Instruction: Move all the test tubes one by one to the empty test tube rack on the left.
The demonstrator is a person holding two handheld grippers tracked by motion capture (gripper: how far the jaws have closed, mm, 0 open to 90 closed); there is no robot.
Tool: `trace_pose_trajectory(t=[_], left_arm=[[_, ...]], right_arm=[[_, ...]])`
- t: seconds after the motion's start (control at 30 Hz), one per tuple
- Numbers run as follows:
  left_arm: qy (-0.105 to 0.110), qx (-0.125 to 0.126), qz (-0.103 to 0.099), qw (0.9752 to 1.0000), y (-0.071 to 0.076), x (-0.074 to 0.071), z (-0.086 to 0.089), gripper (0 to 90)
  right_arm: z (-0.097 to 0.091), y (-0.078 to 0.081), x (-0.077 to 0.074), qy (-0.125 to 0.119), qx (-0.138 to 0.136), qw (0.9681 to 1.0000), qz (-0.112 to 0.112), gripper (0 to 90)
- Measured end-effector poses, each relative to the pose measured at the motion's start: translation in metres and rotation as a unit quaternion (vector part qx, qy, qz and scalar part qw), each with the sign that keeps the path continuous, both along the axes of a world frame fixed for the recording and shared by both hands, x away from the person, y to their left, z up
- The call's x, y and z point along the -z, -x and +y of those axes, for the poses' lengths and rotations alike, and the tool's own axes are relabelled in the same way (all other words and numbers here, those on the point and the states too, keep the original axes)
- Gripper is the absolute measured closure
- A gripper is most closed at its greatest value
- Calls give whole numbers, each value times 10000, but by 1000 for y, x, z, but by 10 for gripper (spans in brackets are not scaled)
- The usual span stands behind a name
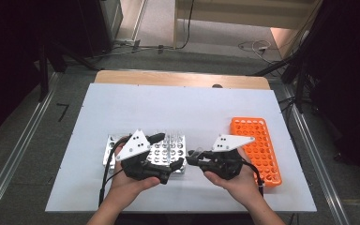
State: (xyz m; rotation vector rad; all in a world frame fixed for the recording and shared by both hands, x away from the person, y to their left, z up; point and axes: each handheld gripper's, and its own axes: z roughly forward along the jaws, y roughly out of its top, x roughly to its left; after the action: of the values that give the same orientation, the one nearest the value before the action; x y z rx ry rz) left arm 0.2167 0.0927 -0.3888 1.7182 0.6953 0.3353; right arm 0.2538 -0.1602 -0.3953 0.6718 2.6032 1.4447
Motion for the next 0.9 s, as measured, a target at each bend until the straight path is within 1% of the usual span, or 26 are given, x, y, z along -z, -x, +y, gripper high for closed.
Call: trace_pose_trajectory(t=[0.03, 0.13, 0.23, 0.33, 0.37, 0.4, 0.43, 0.47, 0.5, 0.53, 0.6, 0.7, 0.77, 0.9], left_arm=[[36, 65, -5, 10000, 0, 0, -1, 59], [42, 156, -13, 9999, 1, 0, -4, 84], [110, 411, 0, 9991, 3, 0, -9, 161], [99, 682, 5, 9976, 5, 1, -16, 281], [59, 713, 4, 9974, 6, 1, -18, 327], [68, 741, 20, 9972, 6, 1, -20, 383], [55, 785, 66, 9969, 6, 2, -22, 435], [40, 783, 101, 9969, 5, 3, -23, 475], [-19, 755, 136, 9971, 5, 3, -24, 512], [-61, 777, 125, 9969, 5, 4, -24, 551], [-67, 875, 96, 9961, 5, 4, -25, 617], [-119, 813, 19, 9966, 6, 4, -25, 708], [-111, 845, 21, 9964, 5, 4, -23, 725], [-143, 813, -70, 9966, 6, 3, -22, 740]], right_arm=[[2, 1, 1, 21, -36, 10000, -4, 737], [8, 5, 2, 59, -159, 9999, -3, 737], [14, 9, 3, 93, -250, 9996, -16, 737], [18, 12, 4, 137, -304, 9994, -27, 737], [19, 13, 4, 146, -319, 9994, -27, 737], [21, 14, 4, 150, -337, 9993, -39, 737], [22, 14, 4, 173, -351, 9992, -43, 737], [22, 15, 5, 179, -379, 9991, -52, 737], [23, 16, 5, 190, -392, 9990, -48, 737], [24, 16, 5, 209, -388, 9990, -35, 737], [24, 16, 5, 214, -417, 9989, -53, 737], [24, 16, 6, 214, -447, 9988, -38, 737], [24, 16, 6, 206, -468, 9987, -54, 737], [25, 16, 6, 181, -464, 9988, -7, 737]])
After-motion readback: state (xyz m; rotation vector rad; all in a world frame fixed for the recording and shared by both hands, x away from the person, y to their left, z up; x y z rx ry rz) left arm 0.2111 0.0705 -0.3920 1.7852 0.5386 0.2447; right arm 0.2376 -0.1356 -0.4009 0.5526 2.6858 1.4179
